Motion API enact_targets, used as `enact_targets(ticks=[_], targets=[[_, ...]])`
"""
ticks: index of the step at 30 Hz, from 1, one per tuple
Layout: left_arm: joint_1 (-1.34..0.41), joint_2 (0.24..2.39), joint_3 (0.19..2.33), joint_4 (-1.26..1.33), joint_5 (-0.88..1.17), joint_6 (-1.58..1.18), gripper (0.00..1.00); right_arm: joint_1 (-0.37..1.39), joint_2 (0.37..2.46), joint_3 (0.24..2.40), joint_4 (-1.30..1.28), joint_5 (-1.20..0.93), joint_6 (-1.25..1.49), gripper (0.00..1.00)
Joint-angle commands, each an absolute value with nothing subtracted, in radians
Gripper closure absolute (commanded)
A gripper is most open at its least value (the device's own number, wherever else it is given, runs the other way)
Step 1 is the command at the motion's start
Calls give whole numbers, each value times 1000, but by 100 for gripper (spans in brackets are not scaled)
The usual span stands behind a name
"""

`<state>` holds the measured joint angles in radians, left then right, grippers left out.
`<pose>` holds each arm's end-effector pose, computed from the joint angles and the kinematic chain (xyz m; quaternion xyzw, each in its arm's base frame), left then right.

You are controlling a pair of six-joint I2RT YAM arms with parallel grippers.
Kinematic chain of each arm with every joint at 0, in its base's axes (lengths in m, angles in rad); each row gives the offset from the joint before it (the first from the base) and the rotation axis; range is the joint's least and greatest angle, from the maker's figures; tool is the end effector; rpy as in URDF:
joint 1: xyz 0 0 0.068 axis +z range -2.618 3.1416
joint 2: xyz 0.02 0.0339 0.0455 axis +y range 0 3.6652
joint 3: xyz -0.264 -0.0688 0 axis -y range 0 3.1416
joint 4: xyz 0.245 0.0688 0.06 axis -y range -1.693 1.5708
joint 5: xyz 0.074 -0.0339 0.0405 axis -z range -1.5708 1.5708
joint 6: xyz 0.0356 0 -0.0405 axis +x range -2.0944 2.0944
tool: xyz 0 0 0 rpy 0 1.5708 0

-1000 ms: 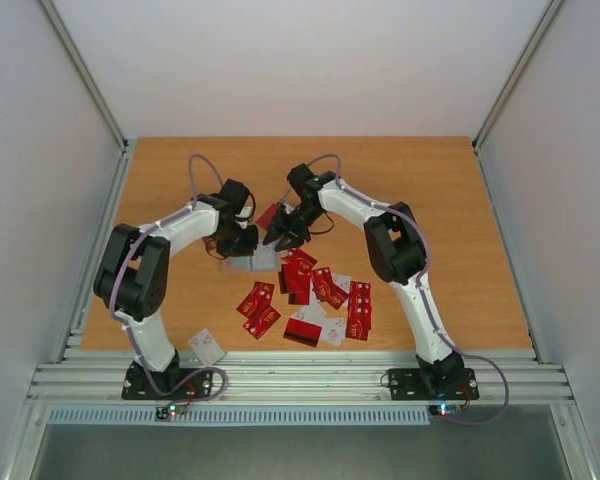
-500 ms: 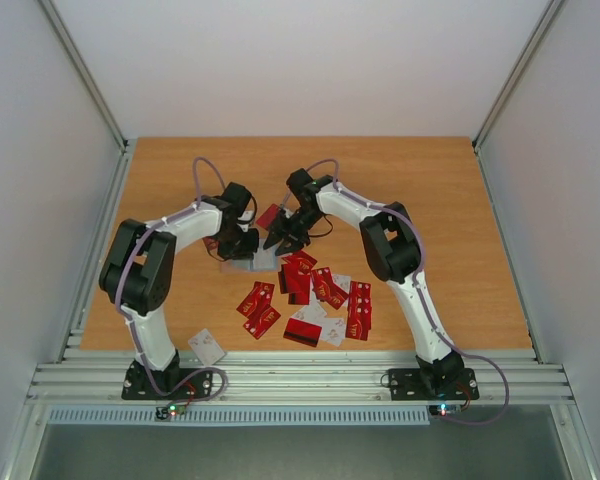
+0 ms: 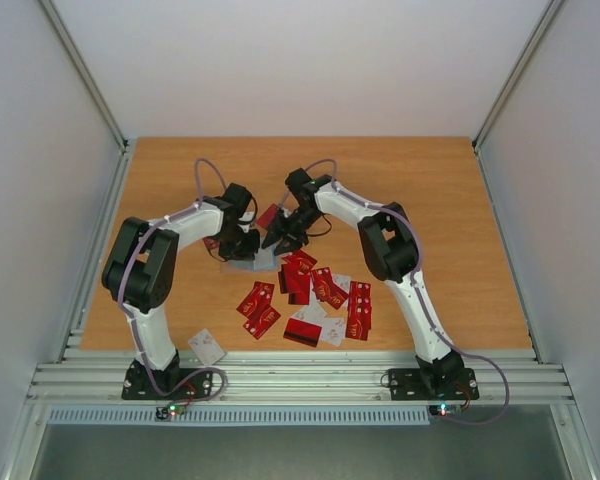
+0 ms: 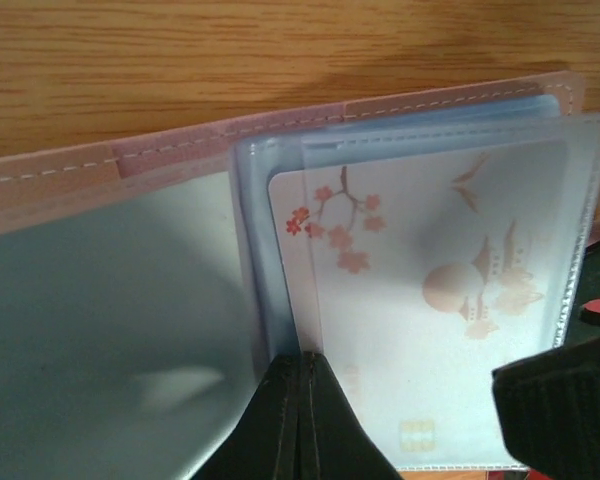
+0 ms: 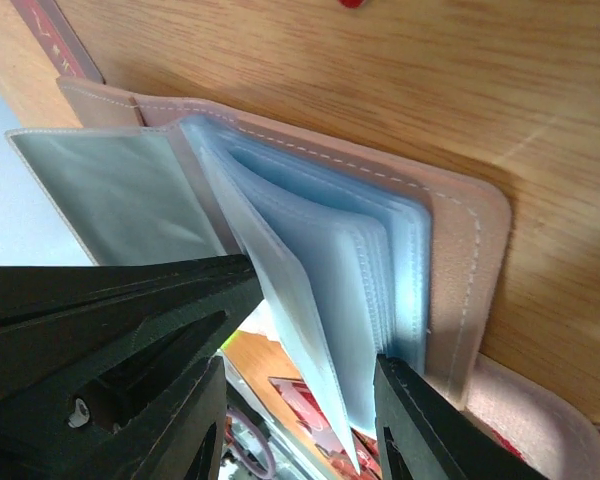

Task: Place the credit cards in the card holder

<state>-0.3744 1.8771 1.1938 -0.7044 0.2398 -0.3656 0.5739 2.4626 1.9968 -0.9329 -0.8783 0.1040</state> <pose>0.3201 -0.1349 0.1503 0.0153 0.9886 -0.1439 0.0415 0.3948 0.2879 0.1276 0.2455 -0.8685 -0.4254 0.0675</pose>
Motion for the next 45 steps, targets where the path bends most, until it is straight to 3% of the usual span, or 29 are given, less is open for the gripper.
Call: enact_targets(ticks=[1, 32, 45], targets=[[-376, 1906, 1189, -668, 259, -358, 100, 591, 2484, 2035, -954, -896, 72, 58], [-375, 1881, 1178, -658, 275, -373, 100, 631, 2451, 2103, -1075, -808, -37, 61], [-357, 1762, 1201, -702, 316, -424, 100, 636, 2447, 2100, -1040, -836, -23, 61]])
